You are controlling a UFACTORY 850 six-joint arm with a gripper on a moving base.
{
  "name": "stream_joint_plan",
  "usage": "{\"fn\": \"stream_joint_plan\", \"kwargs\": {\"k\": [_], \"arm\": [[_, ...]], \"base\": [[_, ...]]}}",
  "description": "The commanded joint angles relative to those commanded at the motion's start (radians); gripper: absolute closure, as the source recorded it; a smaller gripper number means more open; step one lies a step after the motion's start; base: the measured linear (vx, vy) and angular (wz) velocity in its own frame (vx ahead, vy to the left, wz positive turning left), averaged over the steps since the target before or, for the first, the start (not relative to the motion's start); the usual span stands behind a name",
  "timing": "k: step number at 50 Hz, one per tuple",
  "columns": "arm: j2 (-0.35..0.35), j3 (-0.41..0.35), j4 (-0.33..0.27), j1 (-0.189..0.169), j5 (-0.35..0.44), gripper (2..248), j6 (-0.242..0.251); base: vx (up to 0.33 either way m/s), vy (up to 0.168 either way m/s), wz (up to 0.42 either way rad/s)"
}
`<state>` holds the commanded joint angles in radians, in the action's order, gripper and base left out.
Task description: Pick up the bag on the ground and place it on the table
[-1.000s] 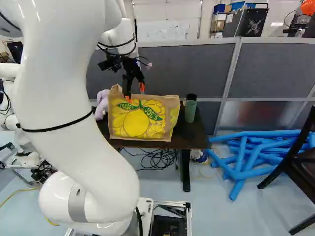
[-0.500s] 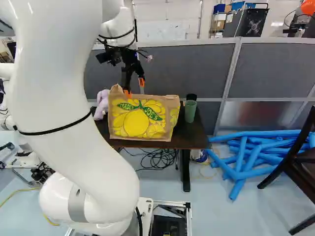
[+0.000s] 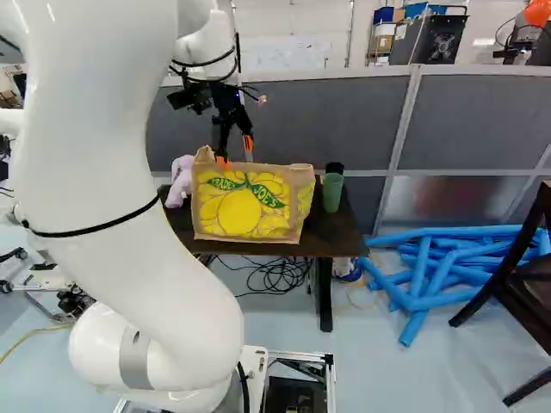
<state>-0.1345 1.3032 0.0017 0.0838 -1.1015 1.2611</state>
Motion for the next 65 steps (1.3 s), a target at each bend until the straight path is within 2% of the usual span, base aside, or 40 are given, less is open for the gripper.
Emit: {"fn": "stream_joint_plan", "kwargs": {"k": [26, 65], "arm": [[0.000, 0.000, 0.000, 0.000, 0.000, 3, 0.000], [0.000, 0.000, 0.000, 0.000, 0.000, 3, 0.000]], "base": [[-0.263, 0.037, 0.013], [-0.266, 0.003, 0.027]]}}
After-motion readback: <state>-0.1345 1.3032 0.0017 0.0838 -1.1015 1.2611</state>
